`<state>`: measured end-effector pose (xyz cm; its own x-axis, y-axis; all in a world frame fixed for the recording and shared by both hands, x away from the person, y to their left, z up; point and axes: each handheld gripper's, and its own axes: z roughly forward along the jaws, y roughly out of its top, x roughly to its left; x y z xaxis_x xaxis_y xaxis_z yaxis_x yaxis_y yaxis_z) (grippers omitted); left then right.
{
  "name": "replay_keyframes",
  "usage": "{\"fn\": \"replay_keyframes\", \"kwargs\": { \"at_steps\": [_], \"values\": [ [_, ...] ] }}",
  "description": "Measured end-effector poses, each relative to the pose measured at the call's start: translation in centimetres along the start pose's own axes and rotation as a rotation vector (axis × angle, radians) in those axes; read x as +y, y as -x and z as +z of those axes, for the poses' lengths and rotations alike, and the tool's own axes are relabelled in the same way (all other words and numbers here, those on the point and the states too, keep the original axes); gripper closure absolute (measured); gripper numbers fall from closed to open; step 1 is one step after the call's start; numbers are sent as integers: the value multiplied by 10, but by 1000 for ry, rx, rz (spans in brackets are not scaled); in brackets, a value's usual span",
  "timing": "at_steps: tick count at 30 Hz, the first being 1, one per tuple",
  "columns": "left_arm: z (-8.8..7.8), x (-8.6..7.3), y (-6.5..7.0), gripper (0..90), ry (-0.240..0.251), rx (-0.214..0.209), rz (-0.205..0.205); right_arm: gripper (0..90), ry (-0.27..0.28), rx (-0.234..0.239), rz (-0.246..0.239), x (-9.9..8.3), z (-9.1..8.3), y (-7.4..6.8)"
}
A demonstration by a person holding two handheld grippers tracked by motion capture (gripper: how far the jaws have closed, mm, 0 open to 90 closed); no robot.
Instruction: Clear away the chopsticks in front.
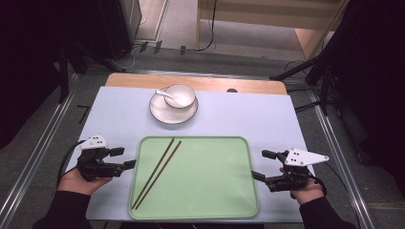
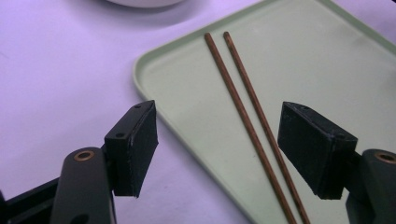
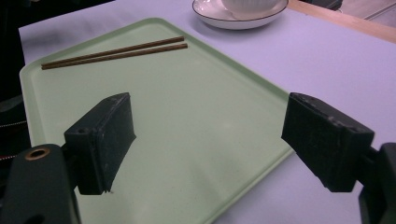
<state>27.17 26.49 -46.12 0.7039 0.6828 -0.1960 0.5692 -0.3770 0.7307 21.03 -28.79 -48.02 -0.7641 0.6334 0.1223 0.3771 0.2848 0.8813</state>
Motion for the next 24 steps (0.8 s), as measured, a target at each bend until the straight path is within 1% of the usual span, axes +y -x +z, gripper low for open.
{"fn": "replay_keyframes", "kwargs": {
  "at_steps": [1, 3, 6, 10, 15, 16, 18, 21, 24],
  "values": [
    [-2, -1, -1, 292, 6, 4, 7, 172, 1, -2, 1, 0, 0, 0],
    [-6, -3, -4, 290, 19, 26, 20, 172, 9, 0, 3, 0, -1, 0],
    [-12, -6, -9, 290, 39, 40, 12, 172, 15, 0, 10, -1, -2, 1],
    [-21, -11, -17, 290, 77, 45, 14, 172, 13, -3, 6, -1, -2, 1],
    [-25, -15, -19, 290, 95, 61, 48, 173, 16, -5, 9, -1, -3, 1],
    [-26, -15, -19, 289, 97, 64, 49, 173, 18, -6, 8, -1, -3, 1],
    [-27, -15, -20, 284, 101, 67, 38, 174, 18, -8, 8, -1, -3, 1],
    [-28, -15, -21, 283, 104, 69, 33, 174, 17, -9, 9, -1, -3, 1],
    [-26, -15, -22, 283, 93, 67, 23, 174, 17, -7, 8, -1, -3, 1]
  ]
}}
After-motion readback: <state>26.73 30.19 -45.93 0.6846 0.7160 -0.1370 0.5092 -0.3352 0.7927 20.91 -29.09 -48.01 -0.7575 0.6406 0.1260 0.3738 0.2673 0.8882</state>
